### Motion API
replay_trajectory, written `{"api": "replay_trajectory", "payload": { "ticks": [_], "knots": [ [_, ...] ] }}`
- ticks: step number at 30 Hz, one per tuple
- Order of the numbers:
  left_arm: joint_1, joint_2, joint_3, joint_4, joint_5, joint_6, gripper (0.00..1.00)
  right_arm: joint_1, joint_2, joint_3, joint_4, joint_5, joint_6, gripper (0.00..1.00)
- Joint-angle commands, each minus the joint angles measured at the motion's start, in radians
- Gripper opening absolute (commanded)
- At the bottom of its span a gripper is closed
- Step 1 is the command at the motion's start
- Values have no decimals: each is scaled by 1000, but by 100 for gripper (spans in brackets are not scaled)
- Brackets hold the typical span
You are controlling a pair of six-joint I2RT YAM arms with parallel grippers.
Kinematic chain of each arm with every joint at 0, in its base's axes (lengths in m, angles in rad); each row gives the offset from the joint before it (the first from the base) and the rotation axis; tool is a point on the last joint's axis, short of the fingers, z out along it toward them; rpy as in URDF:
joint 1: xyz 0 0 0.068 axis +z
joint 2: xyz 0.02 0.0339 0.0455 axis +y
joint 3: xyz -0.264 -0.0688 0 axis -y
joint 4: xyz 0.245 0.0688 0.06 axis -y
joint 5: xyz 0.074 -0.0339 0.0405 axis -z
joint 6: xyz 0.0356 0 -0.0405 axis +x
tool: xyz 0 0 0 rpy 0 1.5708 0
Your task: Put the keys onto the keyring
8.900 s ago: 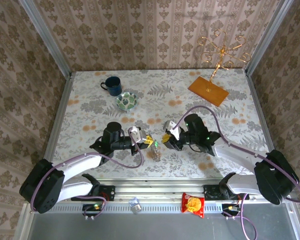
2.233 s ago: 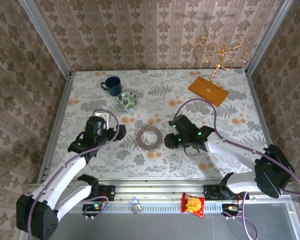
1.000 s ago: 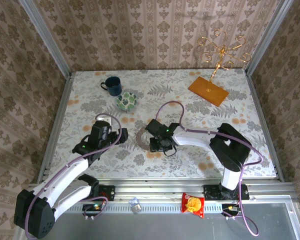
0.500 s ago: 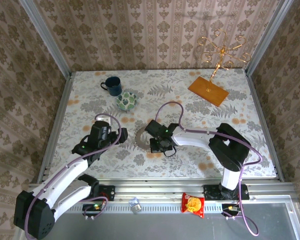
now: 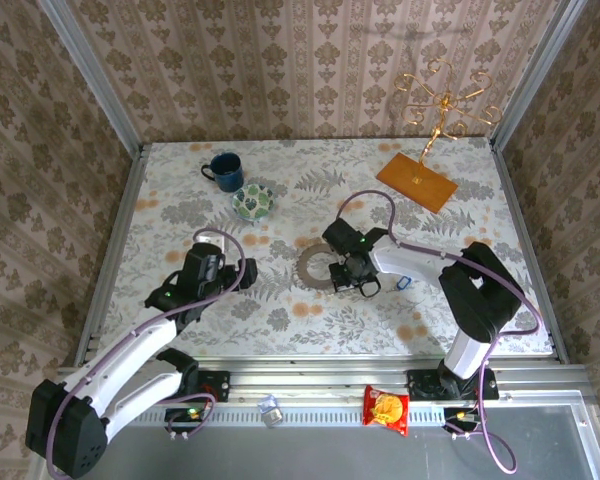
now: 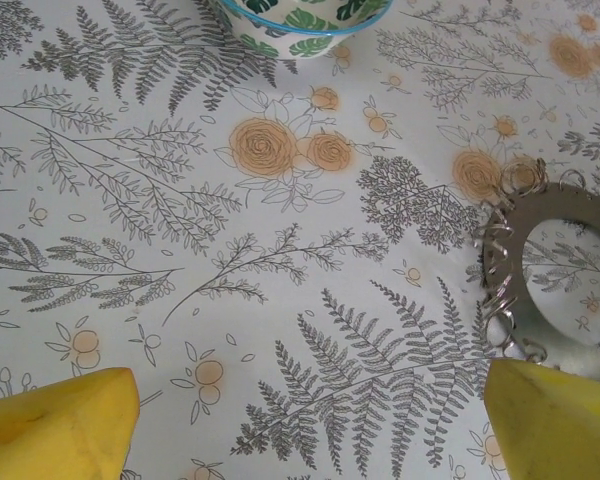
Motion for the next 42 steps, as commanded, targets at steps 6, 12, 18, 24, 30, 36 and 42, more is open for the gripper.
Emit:
{"api": "replay_trajectory", "payload": {
  "ticks": [6,12,18,24,30,36,42],
  "knots": [
    [-42,31,42,-18,-20,41,90,-46,70,86,-102,12,-221,6],
    [-47,40,42,-7,-27,42,90,-48,44,123,-136,63,-191,32],
    [-50,53,33,22,-28,33,90,29,-23,96,-128,48,-29,40],
    [-58,73,45,25,-25,35,90,88,45,120,-120,91,23,40],
    [-61,67,43,25,-35,38,90,93,114,160,-123,115,8,35],
    [-62,67,41,26,-34,38,90,94,148,186,-115,89,3,35],
    [-62,63,41,22,-37,41,90,93,182,211,-134,131,-4,31]
  ]
}}
